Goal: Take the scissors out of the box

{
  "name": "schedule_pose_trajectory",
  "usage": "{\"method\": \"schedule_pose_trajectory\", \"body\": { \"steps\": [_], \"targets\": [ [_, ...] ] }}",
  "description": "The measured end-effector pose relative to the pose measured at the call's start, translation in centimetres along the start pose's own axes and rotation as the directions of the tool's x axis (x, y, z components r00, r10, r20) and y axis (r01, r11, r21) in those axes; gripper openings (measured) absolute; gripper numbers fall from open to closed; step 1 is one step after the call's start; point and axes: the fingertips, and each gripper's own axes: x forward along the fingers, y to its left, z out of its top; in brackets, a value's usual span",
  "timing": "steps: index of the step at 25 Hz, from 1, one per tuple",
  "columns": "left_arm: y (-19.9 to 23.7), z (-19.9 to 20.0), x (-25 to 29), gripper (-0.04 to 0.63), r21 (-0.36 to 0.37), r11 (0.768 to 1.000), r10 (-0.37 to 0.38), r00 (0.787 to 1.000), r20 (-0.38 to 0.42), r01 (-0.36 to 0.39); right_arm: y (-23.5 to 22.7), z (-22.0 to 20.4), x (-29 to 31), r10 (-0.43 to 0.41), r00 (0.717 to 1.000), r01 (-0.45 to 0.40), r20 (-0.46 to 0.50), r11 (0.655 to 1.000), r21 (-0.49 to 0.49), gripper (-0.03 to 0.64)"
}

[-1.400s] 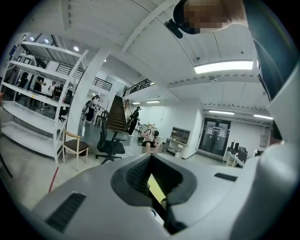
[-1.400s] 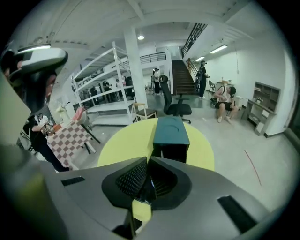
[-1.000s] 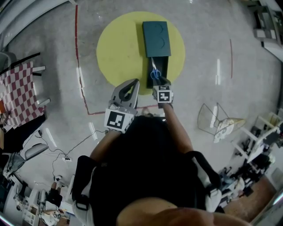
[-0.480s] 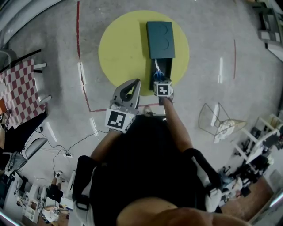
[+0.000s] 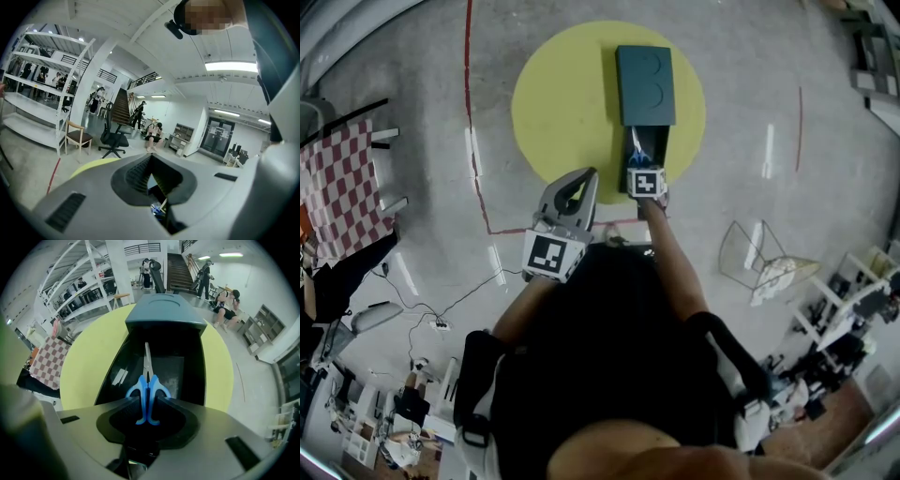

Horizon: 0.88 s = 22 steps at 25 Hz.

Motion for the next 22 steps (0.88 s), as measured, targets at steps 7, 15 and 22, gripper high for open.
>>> {"method": "schedule_pose_trajectory", "body": {
  "steps": [7,15,22],
  "targets": [
    [-0.2,-0.6,-0.2,-0.003,-0.002,1.0,0.002,1.0,-0.006,-0.002,0.0,0.1,0.2,0.004,1.0,-0.004,0.004,1.0,-0.011,0.084],
    [-1.8,-1.0,-1.1,-0.003,0.002,1.0,0.016,1.0,-0.004,-0.016,0.8,-0.3,-0.5,0.09,0.995,-0.091,0.038,0.995,0.032,0.078],
    [-3.6,-0.8,-3.2,-0.003,0.026,0.999,0.023,0.999,0.029,-0.023,1.1,-1.2,-2.2,0.111,0.991,-0.115,0.071,0.992,0.053,0.077]
  ]
}}
